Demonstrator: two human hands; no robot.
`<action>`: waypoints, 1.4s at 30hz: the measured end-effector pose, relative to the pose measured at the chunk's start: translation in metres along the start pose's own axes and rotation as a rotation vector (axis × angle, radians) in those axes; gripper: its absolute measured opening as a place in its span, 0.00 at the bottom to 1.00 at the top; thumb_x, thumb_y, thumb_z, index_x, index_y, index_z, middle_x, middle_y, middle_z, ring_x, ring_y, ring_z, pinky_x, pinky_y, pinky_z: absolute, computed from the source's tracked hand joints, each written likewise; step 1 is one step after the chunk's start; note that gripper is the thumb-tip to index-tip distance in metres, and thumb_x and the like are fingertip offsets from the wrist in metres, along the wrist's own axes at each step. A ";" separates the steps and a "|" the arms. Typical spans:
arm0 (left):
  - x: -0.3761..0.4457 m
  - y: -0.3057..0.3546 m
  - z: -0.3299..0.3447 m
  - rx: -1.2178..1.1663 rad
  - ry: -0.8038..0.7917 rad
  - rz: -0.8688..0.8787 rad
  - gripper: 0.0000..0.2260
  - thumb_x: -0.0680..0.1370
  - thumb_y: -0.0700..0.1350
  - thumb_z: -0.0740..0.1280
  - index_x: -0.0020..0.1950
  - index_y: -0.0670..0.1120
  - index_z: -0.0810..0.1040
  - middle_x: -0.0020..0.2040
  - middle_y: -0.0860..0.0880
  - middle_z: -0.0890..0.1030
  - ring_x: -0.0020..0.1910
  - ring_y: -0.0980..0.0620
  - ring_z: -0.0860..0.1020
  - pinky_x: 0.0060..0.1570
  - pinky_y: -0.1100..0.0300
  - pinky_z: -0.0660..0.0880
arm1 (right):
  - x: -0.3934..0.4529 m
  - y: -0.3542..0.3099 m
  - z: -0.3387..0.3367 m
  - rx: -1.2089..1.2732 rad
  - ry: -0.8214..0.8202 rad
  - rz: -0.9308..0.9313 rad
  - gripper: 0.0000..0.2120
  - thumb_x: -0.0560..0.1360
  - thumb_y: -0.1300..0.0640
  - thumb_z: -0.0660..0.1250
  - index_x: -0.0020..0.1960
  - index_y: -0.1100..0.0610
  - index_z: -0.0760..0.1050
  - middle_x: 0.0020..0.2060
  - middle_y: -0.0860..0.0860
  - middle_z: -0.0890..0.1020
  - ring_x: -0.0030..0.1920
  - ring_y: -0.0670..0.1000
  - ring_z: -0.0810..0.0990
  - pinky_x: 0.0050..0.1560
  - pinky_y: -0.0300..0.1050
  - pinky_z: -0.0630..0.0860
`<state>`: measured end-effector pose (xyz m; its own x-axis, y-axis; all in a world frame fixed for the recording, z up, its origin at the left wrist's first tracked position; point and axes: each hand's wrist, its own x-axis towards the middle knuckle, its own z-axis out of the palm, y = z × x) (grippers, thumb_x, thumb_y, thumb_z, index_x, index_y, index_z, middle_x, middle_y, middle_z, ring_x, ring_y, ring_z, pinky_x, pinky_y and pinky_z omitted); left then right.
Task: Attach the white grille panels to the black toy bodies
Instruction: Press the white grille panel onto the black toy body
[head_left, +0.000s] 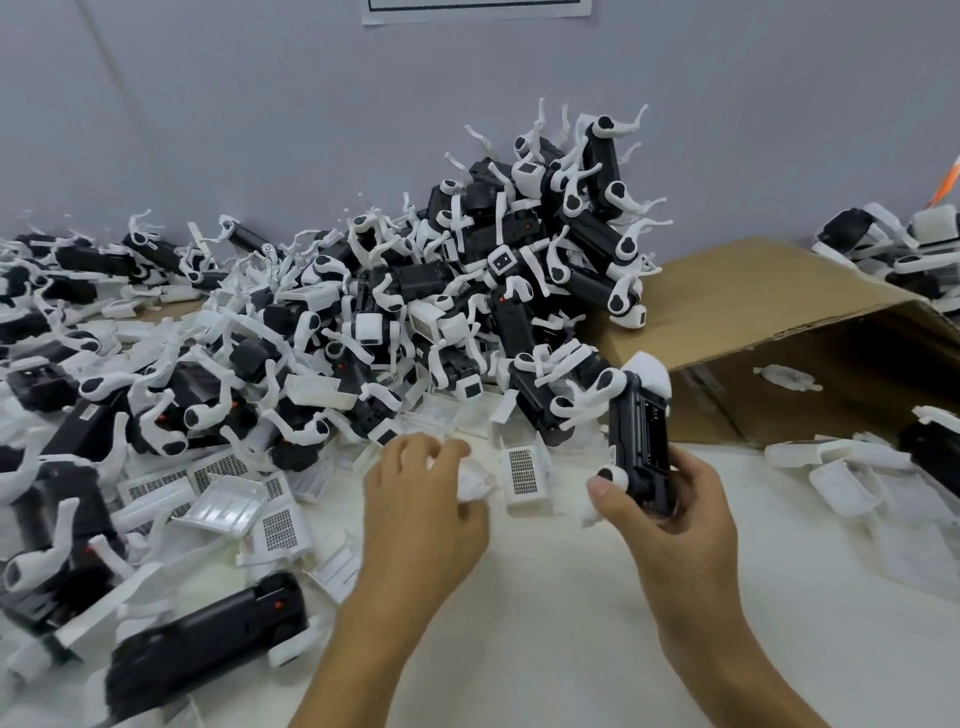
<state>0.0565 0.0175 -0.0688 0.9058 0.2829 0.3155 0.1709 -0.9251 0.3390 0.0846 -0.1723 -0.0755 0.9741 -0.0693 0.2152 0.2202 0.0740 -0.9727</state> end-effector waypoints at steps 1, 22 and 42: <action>0.001 -0.010 0.001 0.139 -0.143 -0.042 0.26 0.77 0.49 0.64 0.76 0.51 0.64 0.70 0.49 0.68 0.72 0.46 0.61 0.70 0.50 0.61 | -0.001 -0.001 0.001 -0.009 -0.002 -0.002 0.33 0.58 0.45 0.85 0.59 0.41 0.73 0.48 0.38 0.84 0.48 0.40 0.83 0.48 0.37 0.75; 0.005 0.017 -0.022 -1.906 -0.232 -0.172 0.30 0.70 0.31 0.69 0.71 0.46 0.74 0.50 0.41 0.84 0.47 0.46 0.84 0.43 0.58 0.82 | -0.014 0.002 0.006 -0.218 -0.198 -0.269 0.47 0.65 0.56 0.83 0.69 0.22 0.62 0.53 0.29 0.81 0.50 0.37 0.83 0.49 0.22 0.72; -0.017 0.053 -0.007 -1.385 -0.063 -0.065 0.14 0.69 0.53 0.78 0.53 0.54 0.85 0.51 0.50 0.87 0.50 0.50 0.84 0.48 0.63 0.79 | -0.013 0.014 0.006 -0.567 -0.075 -0.518 0.51 0.68 0.55 0.80 0.79 0.34 0.53 0.55 0.31 0.73 0.57 0.37 0.74 0.54 0.21 0.68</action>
<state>0.0476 -0.0343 -0.0503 0.9333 0.2690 0.2378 -0.2731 0.1020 0.9566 0.0749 -0.1648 -0.0911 0.7591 0.1135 0.6410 0.6090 -0.4718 -0.6376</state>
